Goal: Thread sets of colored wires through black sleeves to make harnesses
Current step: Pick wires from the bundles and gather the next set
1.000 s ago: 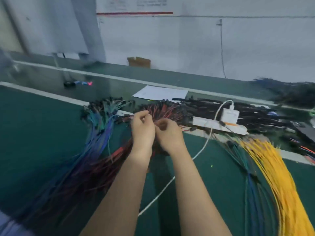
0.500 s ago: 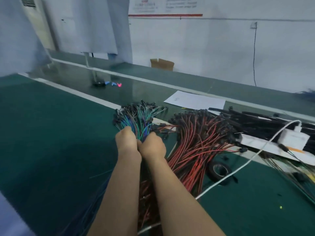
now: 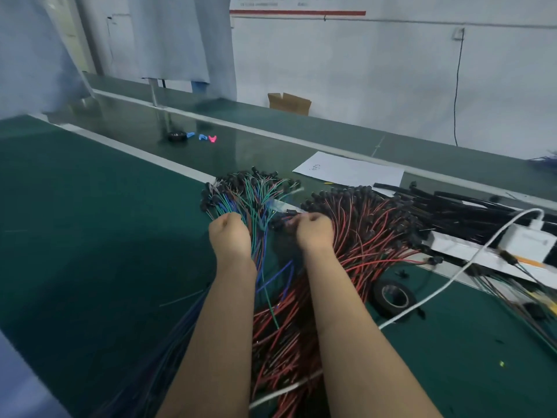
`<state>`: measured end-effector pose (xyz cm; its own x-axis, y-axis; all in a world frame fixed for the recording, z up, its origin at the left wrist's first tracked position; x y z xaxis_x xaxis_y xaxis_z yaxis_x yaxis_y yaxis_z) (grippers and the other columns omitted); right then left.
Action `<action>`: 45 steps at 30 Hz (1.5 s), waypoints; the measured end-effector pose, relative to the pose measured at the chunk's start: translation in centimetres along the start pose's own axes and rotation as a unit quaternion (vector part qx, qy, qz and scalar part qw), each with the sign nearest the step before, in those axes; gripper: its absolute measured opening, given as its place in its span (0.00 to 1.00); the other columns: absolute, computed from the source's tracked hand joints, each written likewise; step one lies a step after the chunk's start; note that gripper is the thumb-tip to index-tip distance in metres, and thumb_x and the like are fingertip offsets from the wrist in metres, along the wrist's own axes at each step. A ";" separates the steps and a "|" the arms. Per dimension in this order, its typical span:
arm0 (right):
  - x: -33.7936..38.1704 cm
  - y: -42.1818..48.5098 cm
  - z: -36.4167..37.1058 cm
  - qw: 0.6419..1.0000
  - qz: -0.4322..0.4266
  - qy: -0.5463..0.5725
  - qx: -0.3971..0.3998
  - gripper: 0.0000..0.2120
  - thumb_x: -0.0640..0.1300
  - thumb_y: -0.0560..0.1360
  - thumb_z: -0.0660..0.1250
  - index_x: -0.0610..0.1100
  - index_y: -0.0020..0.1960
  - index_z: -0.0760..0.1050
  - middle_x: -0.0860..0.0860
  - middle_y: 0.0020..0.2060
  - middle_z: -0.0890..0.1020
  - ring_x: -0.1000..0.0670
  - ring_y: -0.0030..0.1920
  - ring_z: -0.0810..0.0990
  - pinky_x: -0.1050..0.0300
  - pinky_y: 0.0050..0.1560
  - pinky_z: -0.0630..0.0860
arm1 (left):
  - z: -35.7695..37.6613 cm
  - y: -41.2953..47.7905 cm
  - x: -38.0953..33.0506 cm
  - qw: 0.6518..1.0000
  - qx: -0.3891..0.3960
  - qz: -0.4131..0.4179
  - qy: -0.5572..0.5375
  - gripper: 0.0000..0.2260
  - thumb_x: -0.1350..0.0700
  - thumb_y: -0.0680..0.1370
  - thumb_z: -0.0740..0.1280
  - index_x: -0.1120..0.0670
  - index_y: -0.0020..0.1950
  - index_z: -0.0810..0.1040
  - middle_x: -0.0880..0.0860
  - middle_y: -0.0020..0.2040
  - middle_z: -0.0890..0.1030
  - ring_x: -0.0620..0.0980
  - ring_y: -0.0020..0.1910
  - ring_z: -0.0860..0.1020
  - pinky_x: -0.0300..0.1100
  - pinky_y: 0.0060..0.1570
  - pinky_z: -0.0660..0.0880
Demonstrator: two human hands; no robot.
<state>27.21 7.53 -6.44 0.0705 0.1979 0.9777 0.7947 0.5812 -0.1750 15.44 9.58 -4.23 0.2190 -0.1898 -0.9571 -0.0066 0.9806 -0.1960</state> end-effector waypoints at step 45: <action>-0.9 -21.8 -38.6 0.899 -0.129 0.372 -0.192 0.09 0.34 0.80 0.58 0.39 0.49 0.76 0.47 0.33 0.84 0.55 0.31 0.83 0.66 0.33 0.79 | 11.8 -31.8 -0.9 0.615 0.458 0.486 0.419 0.17 0.45 0.80 0.57 0.54 0.57 0.77 0.56 0.56 0.78 0.58 0.56 0.75 0.48 0.54 0.72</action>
<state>33.06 -35.78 1.01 0.1243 -0.5691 0.8128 0.9820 0.1877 -0.0187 26.96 -20.83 5.35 -0.0364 0.9255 -0.3769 0.9001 0.1942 0.3900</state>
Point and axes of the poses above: each hand's wrist, its own y-axis towards the middle knuckle, its own z-axis out of the palm, x = y × z, the point moved 1 cm from there along y, towards the middle knuckle
